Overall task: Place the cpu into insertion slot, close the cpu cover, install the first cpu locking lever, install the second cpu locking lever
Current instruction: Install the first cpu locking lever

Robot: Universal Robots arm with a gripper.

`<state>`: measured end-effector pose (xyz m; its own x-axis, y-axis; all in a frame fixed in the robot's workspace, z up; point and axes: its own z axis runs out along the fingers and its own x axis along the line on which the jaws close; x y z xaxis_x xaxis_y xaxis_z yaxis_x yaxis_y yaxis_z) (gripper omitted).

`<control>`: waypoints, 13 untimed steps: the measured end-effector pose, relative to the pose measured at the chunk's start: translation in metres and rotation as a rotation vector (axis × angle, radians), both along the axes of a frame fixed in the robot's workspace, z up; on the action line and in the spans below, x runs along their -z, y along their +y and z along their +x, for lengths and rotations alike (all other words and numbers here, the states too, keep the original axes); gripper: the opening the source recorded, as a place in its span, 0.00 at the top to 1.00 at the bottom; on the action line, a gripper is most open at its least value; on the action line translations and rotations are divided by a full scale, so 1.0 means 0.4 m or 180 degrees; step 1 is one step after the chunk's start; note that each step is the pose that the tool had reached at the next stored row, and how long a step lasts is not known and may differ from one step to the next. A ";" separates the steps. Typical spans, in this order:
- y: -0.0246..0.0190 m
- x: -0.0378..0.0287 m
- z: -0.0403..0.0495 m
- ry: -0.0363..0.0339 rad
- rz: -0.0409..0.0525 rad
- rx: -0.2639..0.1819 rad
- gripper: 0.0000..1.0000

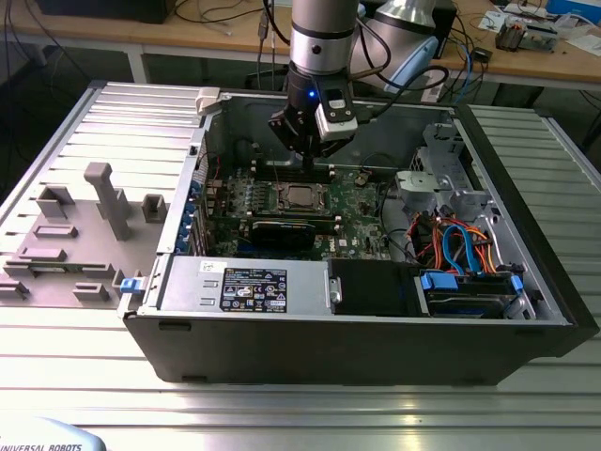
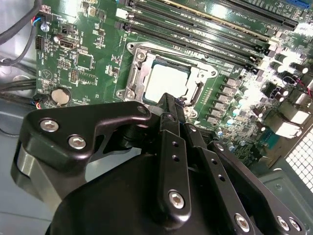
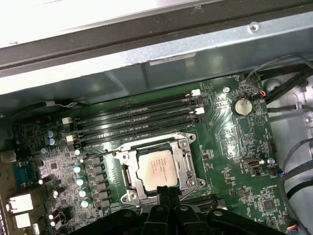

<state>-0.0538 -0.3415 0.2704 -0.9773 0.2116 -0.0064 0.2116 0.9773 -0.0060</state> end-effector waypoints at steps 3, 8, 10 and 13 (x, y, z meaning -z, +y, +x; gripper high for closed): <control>0.000 0.000 0.000 0.0000 0.0000 0.0000 0.89; 0.000 0.000 0.000 0.0000 0.0000 -0.0001 0.89; 0.000 0.000 0.000 0.0000 0.0000 -0.0015 0.89; 0.000 0.000 0.000 0.0000 0.0000 -0.0108 0.89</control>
<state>-0.0538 -0.3415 0.2704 -0.9840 0.1783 -0.0064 0.1783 0.9840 -0.0060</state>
